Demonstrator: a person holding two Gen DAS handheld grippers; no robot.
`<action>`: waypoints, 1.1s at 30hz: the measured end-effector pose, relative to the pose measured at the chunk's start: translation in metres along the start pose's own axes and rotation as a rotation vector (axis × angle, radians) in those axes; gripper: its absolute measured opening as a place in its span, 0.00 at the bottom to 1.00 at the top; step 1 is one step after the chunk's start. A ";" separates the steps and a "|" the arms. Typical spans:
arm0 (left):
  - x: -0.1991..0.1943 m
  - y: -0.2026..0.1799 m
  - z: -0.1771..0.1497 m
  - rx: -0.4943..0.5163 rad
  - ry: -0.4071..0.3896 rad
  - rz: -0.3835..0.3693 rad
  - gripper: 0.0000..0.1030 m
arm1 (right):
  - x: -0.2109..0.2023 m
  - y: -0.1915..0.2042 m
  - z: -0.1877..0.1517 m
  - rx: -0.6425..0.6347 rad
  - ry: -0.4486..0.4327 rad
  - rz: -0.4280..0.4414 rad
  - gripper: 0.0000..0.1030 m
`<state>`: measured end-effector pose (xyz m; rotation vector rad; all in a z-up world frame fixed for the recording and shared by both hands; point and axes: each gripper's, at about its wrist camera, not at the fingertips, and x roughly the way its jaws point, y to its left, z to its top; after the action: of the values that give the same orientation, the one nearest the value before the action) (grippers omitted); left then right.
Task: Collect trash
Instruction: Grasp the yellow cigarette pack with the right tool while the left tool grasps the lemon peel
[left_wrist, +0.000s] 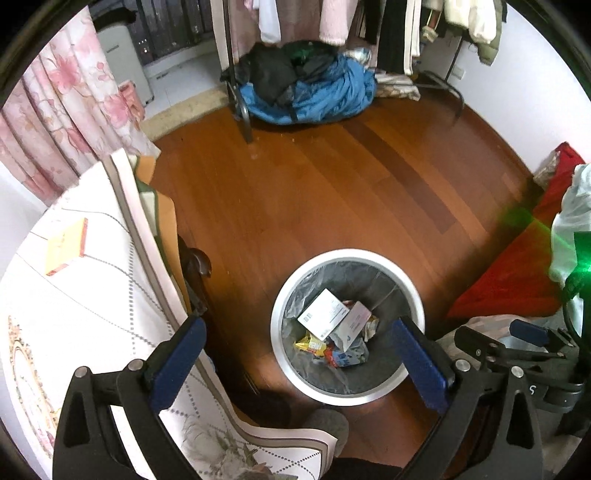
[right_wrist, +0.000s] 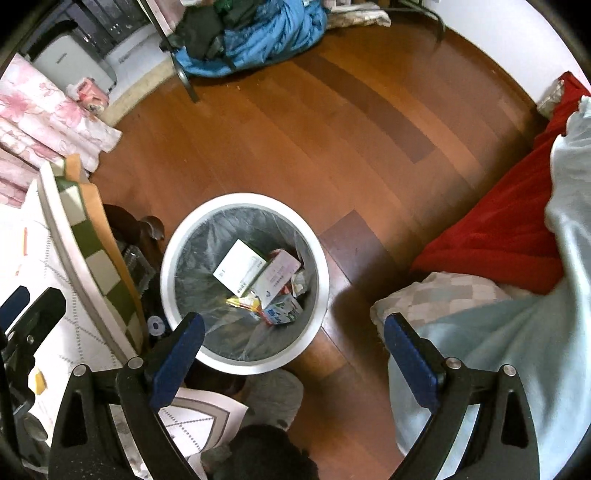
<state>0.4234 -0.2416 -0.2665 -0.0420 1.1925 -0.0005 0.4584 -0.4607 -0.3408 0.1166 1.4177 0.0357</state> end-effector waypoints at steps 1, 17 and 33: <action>-0.009 0.000 0.000 -0.002 -0.014 -0.003 1.00 | -0.010 0.001 -0.002 0.000 -0.015 0.003 0.96; -0.137 0.123 -0.041 -0.182 -0.187 0.122 1.00 | -0.151 0.116 -0.034 -0.163 -0.212 0.151 0.96; -0.006 0.230 -0.148 -0.277 0.044 0.101 0.95 | -0.026 0.244 -0.077 -0.258 -0.008 0.181 0.96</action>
<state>0.2787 -0.0163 -0.3230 -0.2260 1.2308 0.2540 0.3894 -0.2165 -0.3019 0.0308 1.3795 0.3657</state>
